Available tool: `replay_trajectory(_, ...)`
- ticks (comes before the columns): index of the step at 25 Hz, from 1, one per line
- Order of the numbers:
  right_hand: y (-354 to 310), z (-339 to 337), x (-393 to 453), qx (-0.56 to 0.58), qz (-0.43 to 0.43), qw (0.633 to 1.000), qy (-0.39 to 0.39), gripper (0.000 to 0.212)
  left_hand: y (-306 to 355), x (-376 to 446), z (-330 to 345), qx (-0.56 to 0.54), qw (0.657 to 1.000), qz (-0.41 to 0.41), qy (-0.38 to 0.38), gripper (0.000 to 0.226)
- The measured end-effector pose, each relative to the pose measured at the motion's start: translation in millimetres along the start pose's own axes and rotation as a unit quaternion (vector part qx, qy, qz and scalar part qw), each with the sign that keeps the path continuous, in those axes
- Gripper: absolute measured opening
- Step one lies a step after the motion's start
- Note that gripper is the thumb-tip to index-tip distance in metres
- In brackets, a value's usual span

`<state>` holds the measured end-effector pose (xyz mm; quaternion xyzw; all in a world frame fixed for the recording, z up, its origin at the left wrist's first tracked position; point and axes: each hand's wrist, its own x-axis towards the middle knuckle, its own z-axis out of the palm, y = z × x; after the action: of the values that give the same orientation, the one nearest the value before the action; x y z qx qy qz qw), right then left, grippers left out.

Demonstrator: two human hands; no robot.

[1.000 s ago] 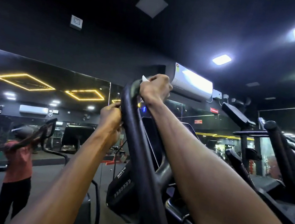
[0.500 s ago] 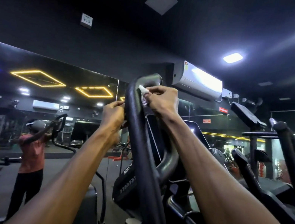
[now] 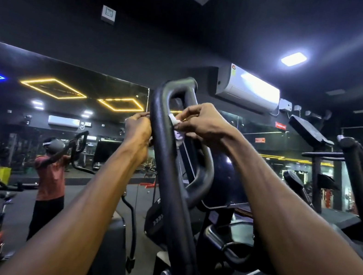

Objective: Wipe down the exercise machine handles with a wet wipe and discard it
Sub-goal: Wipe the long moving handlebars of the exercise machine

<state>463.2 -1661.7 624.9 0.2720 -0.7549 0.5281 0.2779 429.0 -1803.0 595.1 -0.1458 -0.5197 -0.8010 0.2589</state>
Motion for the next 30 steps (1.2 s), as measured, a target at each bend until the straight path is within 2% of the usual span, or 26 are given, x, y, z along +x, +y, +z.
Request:
replay_trajectory(3,2,-10,-11,-0.001,0.000,0.999,-0.033,0.021,-2,0,1,-0.003,1.000,-0.005,0.010,0.015)
replay_trajectory(6,3,-17,-21,-0.020,0.036,0.992,-0.119,0.018,-3,-1,1,-0.005,1.000,-0.004,0.009,0.018)
replay_trajectory(8,6,-21,-24,-0.022,0.026,0.994,-0.106,0.016,-2,-2,2,-0.012,1.000,-0.004,0.019,0.019)
replay_trajectory(11,6,-23,-31,-0.050,0.048,0.984,-0.166,0.016,-3,-5,4,-0.020,0.999,-0.004,0.027,0.019)
replay_trajectory(14,6,-31,-35,-0.055,0.048,0.982,-0.175,0.017,-4,-6,4,-0.005,1.000,0.000,0.031,0.017)
replay_trajectory(17,3,-36,-43,-0.103,0.060,0.960,-0.253,0.015,-5,-5,3,0.015,0.999,0.010,0.029,0.017)
replay_trajectory(20,1,-36,-47,-0.106,0.042,0.967,-0.226,0.016,-3,-3,3,0.010,0.999,0.014,0.036,0.019)
replay_trajectory(24,0,-32,-54,-0.163,0.056,0.943,-0.285,0.014,-1,-5,5,0.006,0.999,0.015,0.033,0.018)
replay_trajectory(25,-1,-33,-51,-0.176,0.049,0.946,-0.267,0.014,-1,-5,6,0.012,0.999,0.017,0.034,0.020)
replay_trajectory(27,0,-37,-37,-0.223,0.006,0.961,-0.166,0.011,2,-3,7,0.019,0.999,0.026,0.042,0.024)
replay_trajectory(28,1,-40,-26,-0.252,-0.023,0.964,-0.088,0.010,4,-2,8,0.023,0.998,0.033,0.044,0.024)
replay_trajectory(30,2,-50,-2,-0.299,-0.059,0.947,0.101,0.013,9,-1,11,0.029,0.997,0.052,0.038,0.023)
